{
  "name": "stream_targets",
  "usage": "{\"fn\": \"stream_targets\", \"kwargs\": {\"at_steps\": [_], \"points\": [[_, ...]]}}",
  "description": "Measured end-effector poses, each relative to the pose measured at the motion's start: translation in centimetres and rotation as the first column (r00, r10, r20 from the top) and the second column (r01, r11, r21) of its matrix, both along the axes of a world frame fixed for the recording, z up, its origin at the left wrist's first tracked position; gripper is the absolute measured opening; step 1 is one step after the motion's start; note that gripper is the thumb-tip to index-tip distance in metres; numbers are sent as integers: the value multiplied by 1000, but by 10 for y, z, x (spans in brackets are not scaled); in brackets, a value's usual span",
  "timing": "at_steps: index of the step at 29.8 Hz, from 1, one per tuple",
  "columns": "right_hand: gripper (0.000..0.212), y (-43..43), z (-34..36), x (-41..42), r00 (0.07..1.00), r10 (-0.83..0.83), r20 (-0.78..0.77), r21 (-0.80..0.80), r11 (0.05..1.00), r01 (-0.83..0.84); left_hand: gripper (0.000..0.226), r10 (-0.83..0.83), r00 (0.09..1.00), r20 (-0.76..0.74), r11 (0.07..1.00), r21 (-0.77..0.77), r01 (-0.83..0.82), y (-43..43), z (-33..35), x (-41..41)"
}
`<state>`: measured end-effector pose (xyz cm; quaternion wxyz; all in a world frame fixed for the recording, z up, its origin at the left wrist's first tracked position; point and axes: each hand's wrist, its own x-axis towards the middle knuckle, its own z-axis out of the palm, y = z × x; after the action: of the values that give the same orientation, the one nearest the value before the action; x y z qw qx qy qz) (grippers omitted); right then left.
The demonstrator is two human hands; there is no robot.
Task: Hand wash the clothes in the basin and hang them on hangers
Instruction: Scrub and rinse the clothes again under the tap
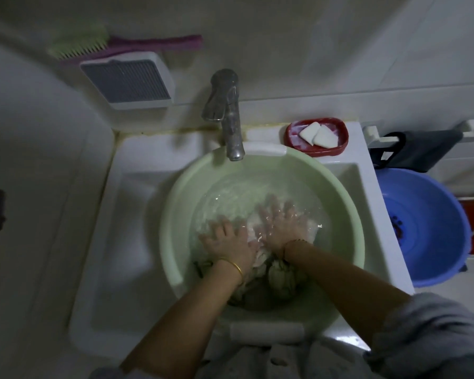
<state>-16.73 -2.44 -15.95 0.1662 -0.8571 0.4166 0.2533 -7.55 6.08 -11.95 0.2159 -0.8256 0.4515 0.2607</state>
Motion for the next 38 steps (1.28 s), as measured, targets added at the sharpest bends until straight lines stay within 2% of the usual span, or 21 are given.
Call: {"fn": "stream_targets", "kwargs": {"at_steps": [3, 5, 7, 9, 11, 13, 15, 16, 17, 18, 19, 23, 25, 27, 29, 31, 32, 33, 34, 35, 38], "points": [[58, -11, 3, 9, 997, -13, -81, 188, 982, 28, 60, 111, 994, -21, 994, 23, -111, -10, -8, 11], [54, -20, 5, 15, 995, -18, -98, 139, 990, 32, 57, 166, 986, -28, 985, -37, -167, -14, -14, 18], [54, -26, 6, 22, 997, -68, 26, 20, 998, 67, 53, 144, 989, -37, 980, -130, -147, -17, -18, 21], [48, -30, 5, 25, 966, -227, 120, 57, 974, 221, 43, 127, 983, -136, 959, -236, -157, -21, -19, 24], [35, -35, 2, 24, 878, -421, 230, 159, 906, 392, 27, 225, 918, -328, 859, -378, -345, -26, -17, 29], [18, -38, 5, 20, 769, -525, 364, 271, 850, 452, 25, 390, 702, -596, 583, -430, -689, -37, -14, 35], [10, -31, 15, 15, 646, -619, 447, 409, 784, 467, 39, 560, 401, -725, 351, -231, -908, -46, -8, 36], [13, -24, 24, 14, 590, -661, 463, 471, 748, 468, 55, 576, 173, -799, 224, -49, -973, -52, -9, 36], [17, -17, 35, 15, 539, -683, 493, 509, 729, 457, 74, 521, -124, -844, 109, 210, -972, -55, -8, 34], [23, -10, 45, 16, 493, -693, 526, 529, 720, 448, 85, 486, -292, -823, 58, 364, -929, -57, -4, 31], [27, -5, 54, 18, 448, -698, 558, 542, 716, 440, 85, 489, -314, -814, 78, 399, -913, -58, 1, 26], [28, -3, 66, 28, 379, -676, 632, 516, 732, 445, 45, 430, -303, -851, 180, 409, -895, -58, 21, 11], [22, -10, 66, 30, 388, -662, 642, 487, 742, 461, 34, 435, -221, -873, 192, 330, -924, -54, 26, 6], [16, -22, 61, 28, 392, -669, 632, 471, 733, 490, 29, 455, -94, -885, 295, 250, -922, -51, 23, 10], [15, -36, 52, 22, 439, -673, 595, 444, 731, 518, 28, 468, 165, -868, 454, 76, -888, -50, 29, 13], [15, -44, 42, 13, 558, -595, 579, 357, 800, 482, 31, 405, 554, -727, 557, -284, -781, -45, 29, 18], [19, -46, 39, 8, 640, -531, 556, 297, 846, 444, 29, 341, 761, -552, 596, -499, -629, -40, 27, 22], [30, -47, 37, 4, 726, -464, 507, 245, 885, 395, 26, 256, 909, -330, 647, -640, -415, -35, 26, 25], [45, -46, 38, -1, 804, -409, 431, 217, 912, 347, 25, 167, 978, -129, 705, -678, -210, -30, 21, 27], [60, -44, 37, -3, 868, -365, 336, 200, 928, 313, 31, 91, 996, -13, 764, -640, -78, -26, 15, 26], [87, -28, 30, -2, 973, -223, 66, 156, 965, 210, 50, 49, 997, -54, 966, -253, -61, -15, -9, 22]]}}
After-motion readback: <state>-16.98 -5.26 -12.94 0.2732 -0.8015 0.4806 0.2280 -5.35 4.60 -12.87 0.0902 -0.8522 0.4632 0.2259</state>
